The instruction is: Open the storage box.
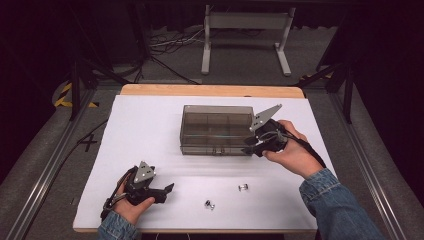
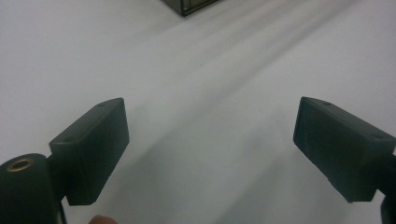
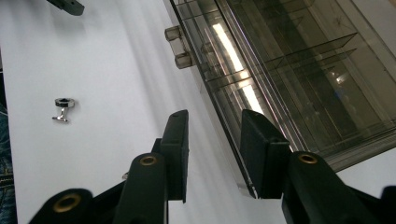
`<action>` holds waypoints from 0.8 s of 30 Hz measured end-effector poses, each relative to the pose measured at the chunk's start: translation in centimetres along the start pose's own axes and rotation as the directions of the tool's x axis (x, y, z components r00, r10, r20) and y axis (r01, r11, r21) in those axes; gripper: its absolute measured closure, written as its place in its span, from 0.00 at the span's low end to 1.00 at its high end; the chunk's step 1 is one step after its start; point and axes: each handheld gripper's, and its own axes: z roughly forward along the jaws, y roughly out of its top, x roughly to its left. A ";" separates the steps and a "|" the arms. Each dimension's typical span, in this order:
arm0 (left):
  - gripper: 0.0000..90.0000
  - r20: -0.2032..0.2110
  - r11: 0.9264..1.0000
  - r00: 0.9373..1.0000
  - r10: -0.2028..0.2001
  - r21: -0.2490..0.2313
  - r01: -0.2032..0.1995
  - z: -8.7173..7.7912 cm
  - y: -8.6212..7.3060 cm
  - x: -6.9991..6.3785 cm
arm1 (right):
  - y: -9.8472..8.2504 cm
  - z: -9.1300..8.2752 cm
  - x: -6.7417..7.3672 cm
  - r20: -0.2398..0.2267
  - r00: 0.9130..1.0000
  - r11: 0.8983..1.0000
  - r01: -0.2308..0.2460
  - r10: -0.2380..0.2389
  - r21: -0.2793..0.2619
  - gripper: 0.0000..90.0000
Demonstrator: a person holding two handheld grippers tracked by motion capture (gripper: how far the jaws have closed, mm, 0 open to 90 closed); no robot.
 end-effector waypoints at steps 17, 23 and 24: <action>0.13 0.000 1.000 1.000 0.006 0.003 -0.006 0.0 0.0 0.0 | -0.5 2.3 -1.0 -0.020 1.000 0.999 0.008 -0.007 0.051 0.75; 0.13 0.001 1.000 1.000 0.004 0.001 -0.004 0.0 0.0 0.0 | -0.5 2.6 -1.2 -0.019 0.999 0.997 0.027 -0.025 0.075 0.86; 0.13 0.001 1.000 1.000 0.004 0.001 -0.004 0.0 0.0 0.0 | -0.5 2.6 -1.2 -0.019 0.999 0.997 0.027 -0.025 0.075 0.86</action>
